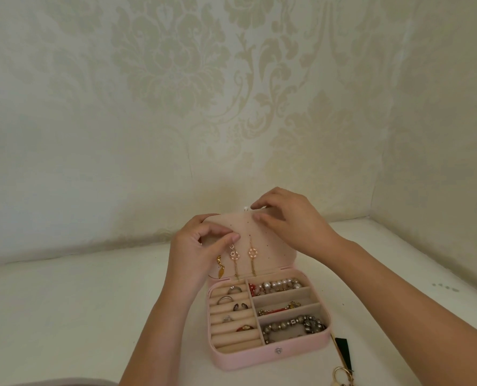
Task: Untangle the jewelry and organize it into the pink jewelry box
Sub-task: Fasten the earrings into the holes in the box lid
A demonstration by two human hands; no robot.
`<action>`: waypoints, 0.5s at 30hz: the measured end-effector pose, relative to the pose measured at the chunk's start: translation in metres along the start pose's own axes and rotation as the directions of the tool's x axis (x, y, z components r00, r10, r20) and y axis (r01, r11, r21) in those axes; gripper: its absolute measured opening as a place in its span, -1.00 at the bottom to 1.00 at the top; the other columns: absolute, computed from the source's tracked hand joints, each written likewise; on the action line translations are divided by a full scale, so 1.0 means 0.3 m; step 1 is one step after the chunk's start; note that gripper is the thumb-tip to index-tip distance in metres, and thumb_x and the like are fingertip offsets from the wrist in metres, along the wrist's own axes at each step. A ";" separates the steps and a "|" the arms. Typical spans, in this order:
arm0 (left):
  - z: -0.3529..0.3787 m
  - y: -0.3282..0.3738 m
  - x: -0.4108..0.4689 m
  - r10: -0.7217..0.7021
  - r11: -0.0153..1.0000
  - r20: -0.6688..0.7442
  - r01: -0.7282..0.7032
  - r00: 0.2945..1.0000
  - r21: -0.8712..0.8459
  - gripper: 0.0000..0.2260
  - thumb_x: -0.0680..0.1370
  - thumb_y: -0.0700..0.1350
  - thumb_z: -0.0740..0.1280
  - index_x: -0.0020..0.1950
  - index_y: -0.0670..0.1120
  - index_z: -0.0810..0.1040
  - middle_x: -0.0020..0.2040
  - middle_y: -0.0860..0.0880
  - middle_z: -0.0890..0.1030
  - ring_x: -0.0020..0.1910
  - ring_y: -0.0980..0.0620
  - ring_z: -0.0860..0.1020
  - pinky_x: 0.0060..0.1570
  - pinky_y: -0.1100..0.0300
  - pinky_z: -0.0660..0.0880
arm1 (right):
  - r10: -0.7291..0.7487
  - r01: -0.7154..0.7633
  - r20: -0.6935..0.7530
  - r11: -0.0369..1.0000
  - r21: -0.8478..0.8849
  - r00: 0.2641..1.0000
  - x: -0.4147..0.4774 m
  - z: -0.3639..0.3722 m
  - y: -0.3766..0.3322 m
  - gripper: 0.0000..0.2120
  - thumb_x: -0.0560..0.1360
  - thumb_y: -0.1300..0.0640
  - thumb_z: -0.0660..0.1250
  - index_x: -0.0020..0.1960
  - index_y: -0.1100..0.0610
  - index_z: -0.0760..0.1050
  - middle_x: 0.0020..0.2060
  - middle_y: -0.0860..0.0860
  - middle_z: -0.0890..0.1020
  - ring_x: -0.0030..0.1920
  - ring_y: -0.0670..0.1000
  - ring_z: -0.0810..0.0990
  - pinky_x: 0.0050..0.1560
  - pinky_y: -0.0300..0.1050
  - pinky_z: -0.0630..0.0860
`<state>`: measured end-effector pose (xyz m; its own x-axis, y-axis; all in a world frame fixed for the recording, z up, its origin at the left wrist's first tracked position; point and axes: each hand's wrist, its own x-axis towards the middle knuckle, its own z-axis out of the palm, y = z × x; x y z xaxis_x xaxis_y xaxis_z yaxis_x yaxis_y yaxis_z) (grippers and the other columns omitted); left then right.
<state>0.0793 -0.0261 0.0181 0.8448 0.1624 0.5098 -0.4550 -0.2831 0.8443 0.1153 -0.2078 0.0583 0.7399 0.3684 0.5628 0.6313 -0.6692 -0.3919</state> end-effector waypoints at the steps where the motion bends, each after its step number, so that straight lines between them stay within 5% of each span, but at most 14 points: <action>1: 0.001 -0.003 0.000 0.001 1.000 -0.006 -0.001 1.000 0.006 -0.91 0.31 -0.23 0.53 -0.28 -0.07 0.67 -0.10 0.04 0.62 -0.18 0.27 0.55 -0.22 0.46 0.42 | -0.003 0.003 0.020 1.000 -0.015 1.000 -0.001 0.001 0.000 -0.81 0.53 0.12 0.29 0.11 0.09 0.59 0.05 -0.04 0.59 0.05 -0.08 0.54 0.05 -0.27 0.39; 15: 0.002 -0.004 -0.001 0.040 0.999 -0.075 -0.038 0.996 0.031 -0.87 0.35 -0.23 0.51 -0.26 0.01 0.68 -0.11 0.04 0.63 -0.16 0.22 0.55 -0.22 0.45 0.42 | 0.024 -0.021 0.081 0.999 -0.039 0.996 -0.009 -0.018 -0.025 -0.76 0.55 0.13 0.26 0.18 0.09 0.56 0.07 -0.03 0.59 0.07 -0.06 0.52 0.06 -0.23 0.38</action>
<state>0.0798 -0.0263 0.0170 0.8024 0.2215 0.5542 -0.4777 -0.3184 0.8188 0.1074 -0.2074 0.0637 0.7716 0.4033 0.4919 0.6060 -0.7013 -0.3754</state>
